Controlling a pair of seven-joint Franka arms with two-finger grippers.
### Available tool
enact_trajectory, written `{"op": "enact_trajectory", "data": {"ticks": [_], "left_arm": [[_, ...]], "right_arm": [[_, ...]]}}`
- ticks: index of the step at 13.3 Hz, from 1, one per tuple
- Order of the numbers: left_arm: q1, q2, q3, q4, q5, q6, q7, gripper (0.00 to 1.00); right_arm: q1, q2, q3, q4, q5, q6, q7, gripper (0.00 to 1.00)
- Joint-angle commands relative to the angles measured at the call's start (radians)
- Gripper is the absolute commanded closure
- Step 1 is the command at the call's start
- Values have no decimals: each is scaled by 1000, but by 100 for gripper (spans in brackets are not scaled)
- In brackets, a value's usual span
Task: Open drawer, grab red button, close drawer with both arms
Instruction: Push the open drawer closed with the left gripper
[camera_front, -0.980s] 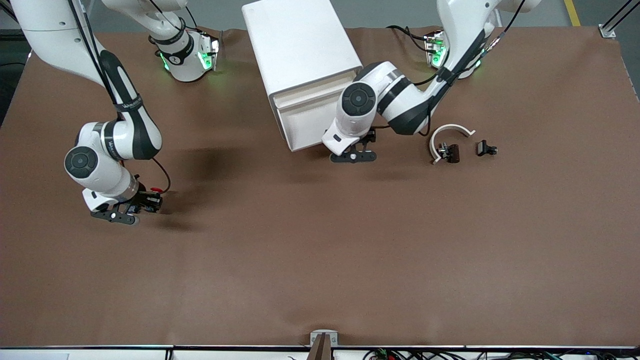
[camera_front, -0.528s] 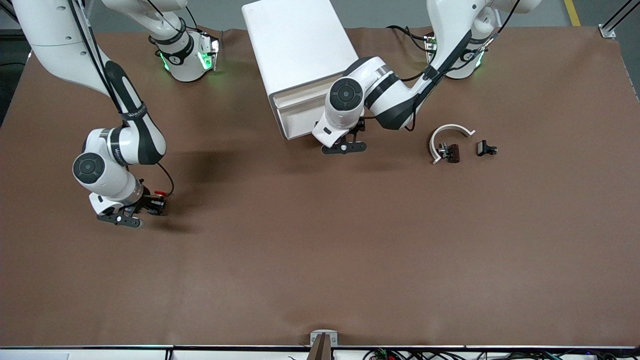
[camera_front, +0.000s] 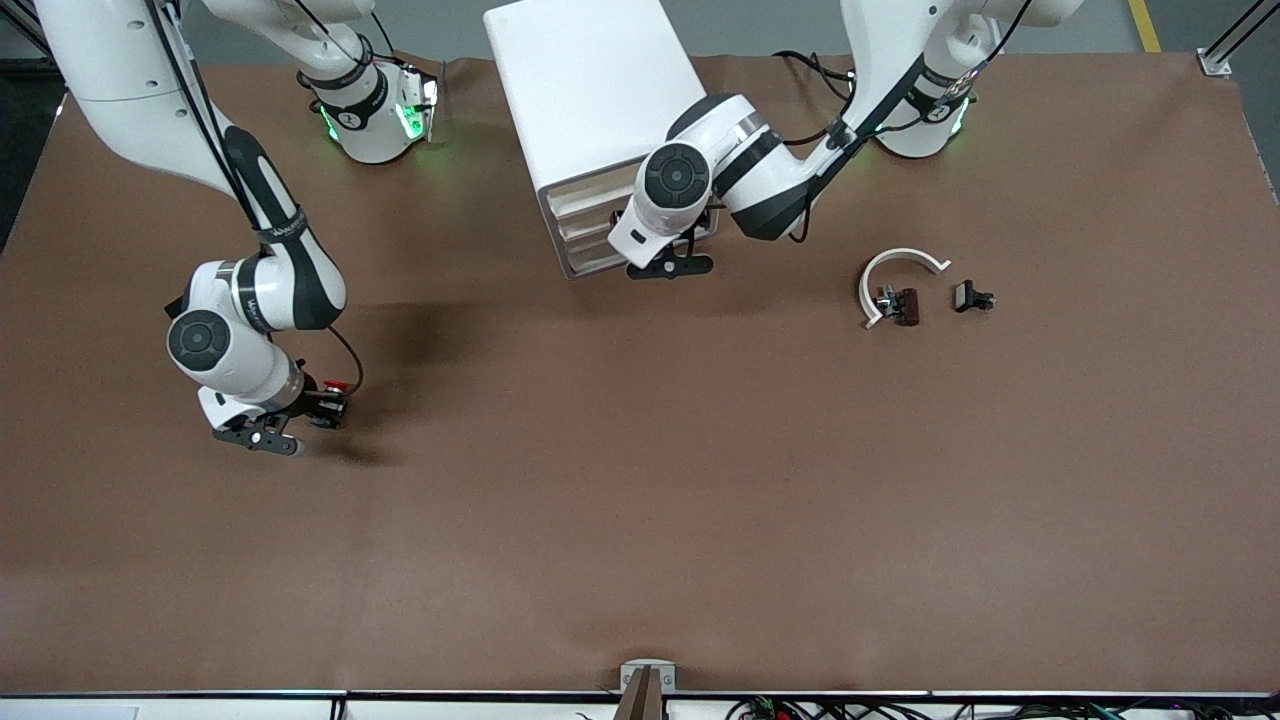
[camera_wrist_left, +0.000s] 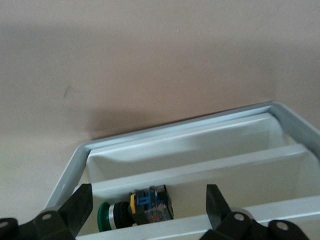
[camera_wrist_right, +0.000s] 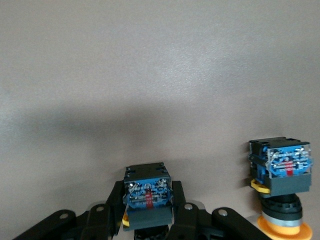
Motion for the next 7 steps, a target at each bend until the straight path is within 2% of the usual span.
{"op": "enact_trajectory", "data": {"ticks": [1, 2, 3, 4, 7], "left_arm": [[4, -11, -30, -10, -20, -26, -36, 0], [4, -11, -32, -8, -20, -34, -47, 0], [4, -13, -33, -8, -20, -42, -53, 0], [4, -13, -33, -8, -20, -43, -53, 0], [-8, -8, -41, -8, -20, -43, -55, 0]], "right_arm": [[1, 9, 2, 9, -20, -8, 32, 100], [1, 9, 2, 12, -20, -11, 27, 100], [-1, 7, 2, 17, -20, -24, 29, 40], [-1, 7, 2, 17, -20, -28, 23, 0], [1, 4, 2, 30, -23, -41, 12, 0]]}}
